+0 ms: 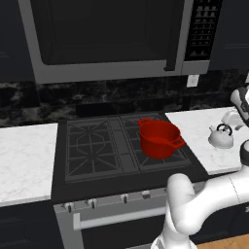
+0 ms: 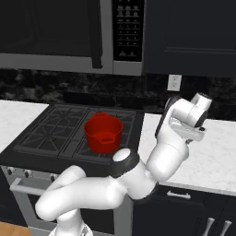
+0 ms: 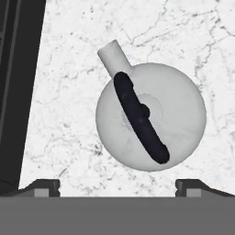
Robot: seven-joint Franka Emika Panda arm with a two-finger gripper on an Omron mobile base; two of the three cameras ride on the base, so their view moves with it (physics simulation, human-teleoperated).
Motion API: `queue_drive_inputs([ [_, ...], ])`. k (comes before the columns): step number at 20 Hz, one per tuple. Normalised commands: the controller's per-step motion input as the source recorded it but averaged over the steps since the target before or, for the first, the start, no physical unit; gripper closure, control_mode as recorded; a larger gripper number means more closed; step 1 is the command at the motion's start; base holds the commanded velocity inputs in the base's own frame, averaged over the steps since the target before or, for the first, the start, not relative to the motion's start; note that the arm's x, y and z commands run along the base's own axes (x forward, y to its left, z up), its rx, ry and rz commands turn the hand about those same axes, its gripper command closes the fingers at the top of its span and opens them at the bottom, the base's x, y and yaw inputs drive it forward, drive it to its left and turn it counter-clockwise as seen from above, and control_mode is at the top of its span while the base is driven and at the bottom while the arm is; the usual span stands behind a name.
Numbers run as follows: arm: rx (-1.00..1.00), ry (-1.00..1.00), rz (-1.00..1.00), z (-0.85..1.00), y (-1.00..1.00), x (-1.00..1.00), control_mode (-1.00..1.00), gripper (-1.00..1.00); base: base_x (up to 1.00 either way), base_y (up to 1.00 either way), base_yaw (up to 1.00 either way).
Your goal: Pick the kettle from the counter and place it on a stove burner. Then turn the burner on.
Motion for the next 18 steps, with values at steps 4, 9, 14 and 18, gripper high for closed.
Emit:
queue_drive_inputs([
  [4, -0.02, 0.00, 0.00, -0.37, -0.03, 0.00, -1.00, -1.00, 0.00, 0.00, 0.00],
  [9, 0.00, -0.01, 0.00, -0.07, -0.15, 0.00, -1.00, -1.00, 0.00, 0.00, 0.00],
  [14, 0.00, 0.00, 0.00, -0.08, 0.00, 0.01, -1.00, 1.00, 0.00, 0.00, 0.00],
  [18, 0.00, 0.00, 0.00, -0.04, 0.00, 0.12, -1.00, 1.00, 0.00, 0.00, 0.00],
])
